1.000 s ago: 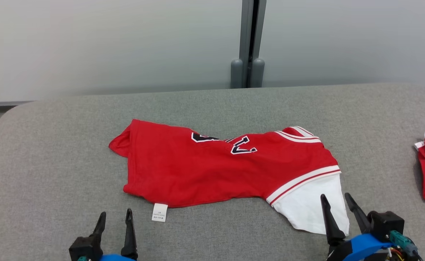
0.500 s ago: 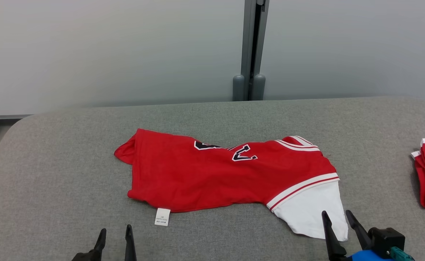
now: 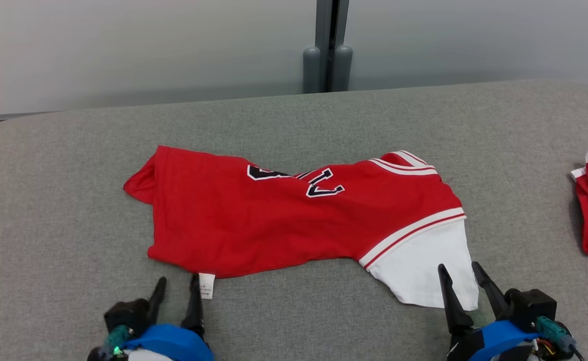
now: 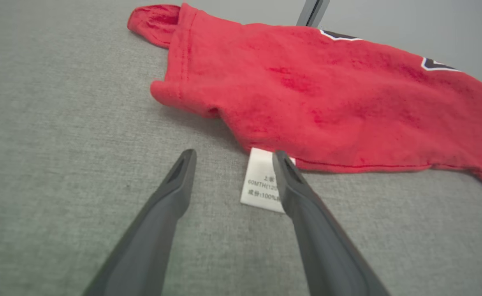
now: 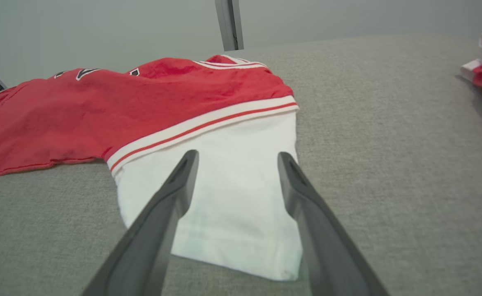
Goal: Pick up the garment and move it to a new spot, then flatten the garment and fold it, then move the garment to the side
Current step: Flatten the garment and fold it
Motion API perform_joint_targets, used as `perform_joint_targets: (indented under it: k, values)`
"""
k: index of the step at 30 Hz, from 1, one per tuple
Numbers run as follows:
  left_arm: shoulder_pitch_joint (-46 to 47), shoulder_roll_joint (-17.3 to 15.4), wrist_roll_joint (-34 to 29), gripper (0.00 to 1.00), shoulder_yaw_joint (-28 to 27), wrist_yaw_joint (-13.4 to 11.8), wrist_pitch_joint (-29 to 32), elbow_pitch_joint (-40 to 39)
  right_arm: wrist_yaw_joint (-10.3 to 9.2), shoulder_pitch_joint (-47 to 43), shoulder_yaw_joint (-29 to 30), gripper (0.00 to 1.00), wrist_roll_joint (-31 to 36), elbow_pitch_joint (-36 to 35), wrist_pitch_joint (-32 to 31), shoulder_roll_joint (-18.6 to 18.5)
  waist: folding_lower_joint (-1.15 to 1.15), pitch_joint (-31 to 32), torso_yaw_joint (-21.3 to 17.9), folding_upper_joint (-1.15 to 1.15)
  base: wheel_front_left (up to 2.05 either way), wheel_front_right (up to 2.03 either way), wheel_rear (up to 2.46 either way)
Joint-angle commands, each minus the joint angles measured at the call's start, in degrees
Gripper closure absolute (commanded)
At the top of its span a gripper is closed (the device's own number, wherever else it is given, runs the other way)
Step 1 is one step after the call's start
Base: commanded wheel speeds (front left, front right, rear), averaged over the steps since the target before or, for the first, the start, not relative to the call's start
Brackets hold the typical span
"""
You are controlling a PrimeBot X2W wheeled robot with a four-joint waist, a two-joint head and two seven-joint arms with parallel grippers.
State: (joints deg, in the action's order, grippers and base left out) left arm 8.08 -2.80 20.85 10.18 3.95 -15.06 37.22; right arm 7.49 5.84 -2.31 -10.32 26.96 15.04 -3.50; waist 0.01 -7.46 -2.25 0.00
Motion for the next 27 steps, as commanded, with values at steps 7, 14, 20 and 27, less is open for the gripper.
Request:
perform_joint_targets:
  k: [7,14,20,27]
  values:
    - [4.96,-0.09,3.58,0.0,-4.84,0.53,-0.14,-0.35,0.0,2.46,-0.11,0.0,-0.95,-0.39,0.16,-1.24,-0.01,-3.3,-0.71,0.0,0.0,0.0,0.0]
    - [8.53,-0.1,7.99,0.0,-6.27,1.18,0.0,4.94,0.0,4.61,-0.71,0.0,-0.76,-0.15,0.16,-1.05,-0.01,-5.39,-1.41,0.0,0.0,0.0,0.0]
    - [9.81,0.0,8.2,1.0,-5.94,2.2,0.0,5.38,0.0,5.72,-0.81,0.0,-1.34,0.06,0.16,-0.97,-0.01,-6.18,-1.41,0.0,0.0,0.0,0.0]
    - [6.06,-0.13,5.65,1.0,-7.35,2.43,-0.08,-0.89,0.0,3.1,1.27,0.0,-0.55,3.76,0.16,-1.97,-0.01,-4.89,-0.22,0.0,0.0,0.0,0.0]
